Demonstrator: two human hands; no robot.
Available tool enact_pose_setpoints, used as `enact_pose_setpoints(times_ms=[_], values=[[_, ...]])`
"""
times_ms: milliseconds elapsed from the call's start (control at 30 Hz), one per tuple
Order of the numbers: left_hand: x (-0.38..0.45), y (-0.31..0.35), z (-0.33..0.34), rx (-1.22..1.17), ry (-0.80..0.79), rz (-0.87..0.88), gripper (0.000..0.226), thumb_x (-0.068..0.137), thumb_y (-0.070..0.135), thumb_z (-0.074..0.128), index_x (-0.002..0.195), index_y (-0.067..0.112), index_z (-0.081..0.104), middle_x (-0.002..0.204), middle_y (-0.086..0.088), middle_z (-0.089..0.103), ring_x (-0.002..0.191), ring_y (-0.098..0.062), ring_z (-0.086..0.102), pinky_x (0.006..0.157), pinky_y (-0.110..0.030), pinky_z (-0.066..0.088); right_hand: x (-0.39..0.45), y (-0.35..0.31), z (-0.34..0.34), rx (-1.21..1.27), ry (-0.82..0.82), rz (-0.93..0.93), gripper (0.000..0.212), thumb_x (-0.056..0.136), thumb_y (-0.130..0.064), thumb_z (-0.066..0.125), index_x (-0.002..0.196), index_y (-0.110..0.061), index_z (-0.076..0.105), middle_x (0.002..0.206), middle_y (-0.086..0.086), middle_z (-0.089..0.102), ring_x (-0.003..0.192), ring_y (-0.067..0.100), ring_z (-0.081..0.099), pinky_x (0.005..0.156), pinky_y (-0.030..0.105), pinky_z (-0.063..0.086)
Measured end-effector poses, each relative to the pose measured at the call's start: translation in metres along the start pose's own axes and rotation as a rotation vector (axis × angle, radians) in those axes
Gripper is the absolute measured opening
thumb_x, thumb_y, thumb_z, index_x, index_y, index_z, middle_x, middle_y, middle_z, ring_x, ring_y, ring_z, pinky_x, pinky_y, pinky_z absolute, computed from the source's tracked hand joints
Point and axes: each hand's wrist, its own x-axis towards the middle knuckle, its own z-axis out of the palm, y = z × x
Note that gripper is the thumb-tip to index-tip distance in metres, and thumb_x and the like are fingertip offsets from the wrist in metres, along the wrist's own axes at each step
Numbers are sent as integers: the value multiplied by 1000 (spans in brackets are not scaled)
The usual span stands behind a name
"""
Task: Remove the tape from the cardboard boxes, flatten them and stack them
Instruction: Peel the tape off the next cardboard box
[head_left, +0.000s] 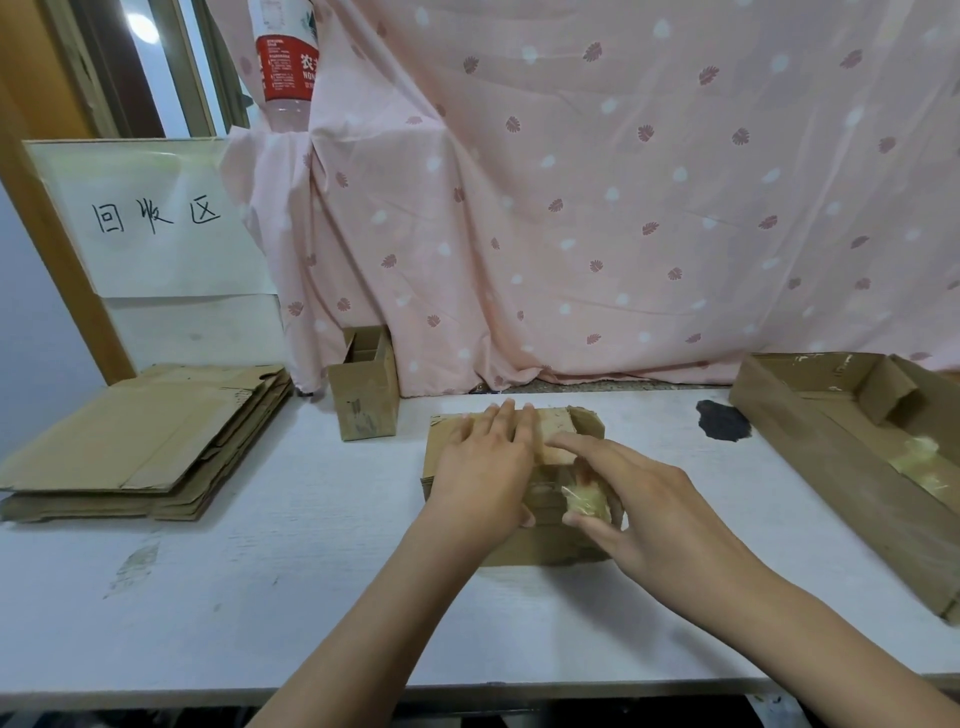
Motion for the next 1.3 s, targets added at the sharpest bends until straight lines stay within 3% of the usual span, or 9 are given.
enact_pose_setpoints(times_ms=[133,233,367,467,567,767,900,1167,1300], values=[[2,-1,2,6,31,-13,117,79,50,77,158,14,-2,166,-11,4,153,-24,6,122,-41,11,2,0,-3,3,-42,84,33,78,-35,83,106,-22,75,104,-20,51,87,-3,52,74,3,36],[4,-2,2,13,42,-15,118,77,52,77,158,15,-1,166,-11,6,153,-23,7,121,-40,13,0,-1,-8,-9,-141,142,41,73,-48,83,107,-32,68,120,-16,31,93,-3,52,81,2,35],[6,0,0,17,50,-17,118,77,53,77,158,15,0,166,-11,7,153,-22,8,121,-38,14,-3,4,-11,-65,-197,152,30,90,-28,72,117,-32,59,135,-17,25,94,-10,51,92,9,36],[6,1,0,22,58,-16,117,78,53,76,158,15,0,166,-11,8,153,-23,8,121,-38,14,-2,6,-12,-80,-171,143,22,91,-23,69,105,-33,55,111,-22,51,88,-3,53,85,24,47],[5,3,1,25,64,-18,117,78,53,76,158,15,1,165,-11,8,153,-24,9,121,-39,15,1,5,-10,-168,-161,120,23,92,-21,64,97,-36,47,92,-21,49,84,5,50,76,28,46],[4,3,0,27,67,-19,116,78,52,76,158,14,1,165,-12,10,152,-24,10,119,-39,16,5,6,2,-142,-117,113,57,88,-9,67,128,-44,45,109,-25,46,88,0,49,76,17,42],[5,4,0,36,71,-19,116,78,54,76,158,13,2,165,-12,10,152,-24,11,118,-39,17,5,10,7,-129,-100,147,25,87,-17,74,110,-25,68,102,-22,45,72,-6,46,68,6,34],[7,3,2,39,76,-23,117,77,55,76,158,14,2,165,-11,10,152,-23,11,118,-39,17,5,11,3,-120,-183,175,27,91,-29,70,114,-27,57,134,-19,27,88,-2,50,86,17,39],[8,7,3,38,79,-14,117,77,54,76,158,13,3,165,-12,11,152,-24,12,118,-40,17,7,9,0,-152,-134,170,23,89,-35,71,105,-25,58,120,-23,37,79,2,56,74,23,46]])
